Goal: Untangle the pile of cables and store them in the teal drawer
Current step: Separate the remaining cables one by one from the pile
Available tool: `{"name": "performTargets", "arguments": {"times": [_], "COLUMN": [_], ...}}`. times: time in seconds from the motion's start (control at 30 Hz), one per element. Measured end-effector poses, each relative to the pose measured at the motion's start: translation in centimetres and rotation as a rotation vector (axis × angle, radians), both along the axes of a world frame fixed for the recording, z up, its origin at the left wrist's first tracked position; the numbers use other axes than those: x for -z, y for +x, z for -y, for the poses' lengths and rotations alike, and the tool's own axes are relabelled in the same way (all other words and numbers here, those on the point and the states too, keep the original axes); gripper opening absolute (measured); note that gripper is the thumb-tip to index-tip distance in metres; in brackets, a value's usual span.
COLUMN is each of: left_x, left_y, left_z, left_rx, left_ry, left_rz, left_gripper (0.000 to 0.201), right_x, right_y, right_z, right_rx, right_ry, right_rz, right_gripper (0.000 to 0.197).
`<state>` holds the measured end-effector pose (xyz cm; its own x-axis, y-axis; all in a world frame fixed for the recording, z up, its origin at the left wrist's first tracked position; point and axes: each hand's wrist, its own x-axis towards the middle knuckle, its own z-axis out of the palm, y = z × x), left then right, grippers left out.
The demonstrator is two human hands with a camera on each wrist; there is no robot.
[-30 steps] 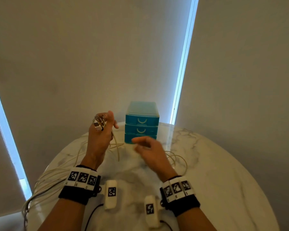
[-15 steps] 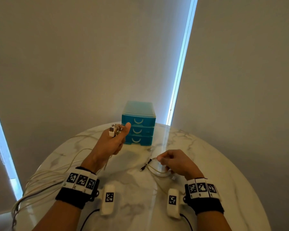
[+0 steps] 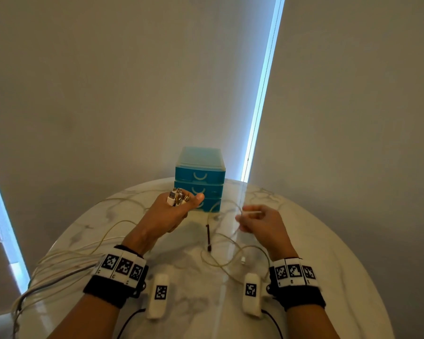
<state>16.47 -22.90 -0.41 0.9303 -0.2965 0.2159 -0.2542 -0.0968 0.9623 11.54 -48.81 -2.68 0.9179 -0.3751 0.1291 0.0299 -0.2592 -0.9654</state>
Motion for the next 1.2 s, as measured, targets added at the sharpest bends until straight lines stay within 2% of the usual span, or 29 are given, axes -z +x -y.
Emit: {"name": "performTargets", "arguments": {"times": [0.1, 0.2, 0.37, 0.43, 0.57, 0.7, 0.8, 0.9, 1.0, 1.07, 1.2], "left_x": [0.2, 0.1, 0.1, 0.1, -0.4, -0.2, 0.0, 0.0, 0.1, 0.3, -0.4], "left_y": [0.1, 0.1, 0.2, 0.2, 0.1, -0.3, -0.4, -0.4, -0.6, -0.7, -1.2], "left_z": [-0.1, 0.0, 0.2, 0.2, -0.6, -0.4, -0.2, -0.2, 0.0, 0.0, 0.2], "left_rx": [-0.015, -0.02, -0.031, -0.023, 0.029, 0.112, 0.164, 0.15, 0.189, 0.253, 0.389], "left_ry": [-0.007, 0.013, 0.076, 0.008, -0.039, 0.079, 0.114, 0.163, 0.233, 0.306, 0.528], "left_rz": [0.023, 0.045, 0.04, 0.013, 0.042, -0.016, -0.043, -0.046, -0.068, -0.07, -0.04], "left_gripper": [0.036, 0.037, 0.038, 0.047, 0.041, 0.049, 0.054, 0.055, 0.064, 0.06, 0.027], "right_x": [-1.9, -2.6, -2.8, -2.7, -2.2, -2.3, -2.6, -2.9, -3.0, -2.9, -2.9], "right_y": [-0.7, -0.8, -0.9, -0.9, -0.7, -0.5, -0.5, -0.5, -0.6, -0.7, -0.9], "right_z": [-2.1, -3.3, -4.1, -4.2, -4.5, -4.0, -4.1, -4.1, -3.6, -3.1, -2.1], "right_rx": [-0.081, -0.167, -0.274, -0.284, -0.222, -0.224, -0.23, -0.255, -0.272, -0.259, -0.236], "right_ry": [0.193, 0.36, 0.61, 0.595, 0.54, 0.763, 0.807, 0.89, 1.06, 1.132, 1.18], "right_rz": [0.294, 0.386, 0.381, 0.348, 0.272, 0.297, 0.325, 0.398, 0.497, 0.547, 0.644], "right_gripper": [0.02, 0.025, 0.027, 0.031, 0.031, 0.022, 0.02, 0.027, 0.031, 0.027, 0.026]}}
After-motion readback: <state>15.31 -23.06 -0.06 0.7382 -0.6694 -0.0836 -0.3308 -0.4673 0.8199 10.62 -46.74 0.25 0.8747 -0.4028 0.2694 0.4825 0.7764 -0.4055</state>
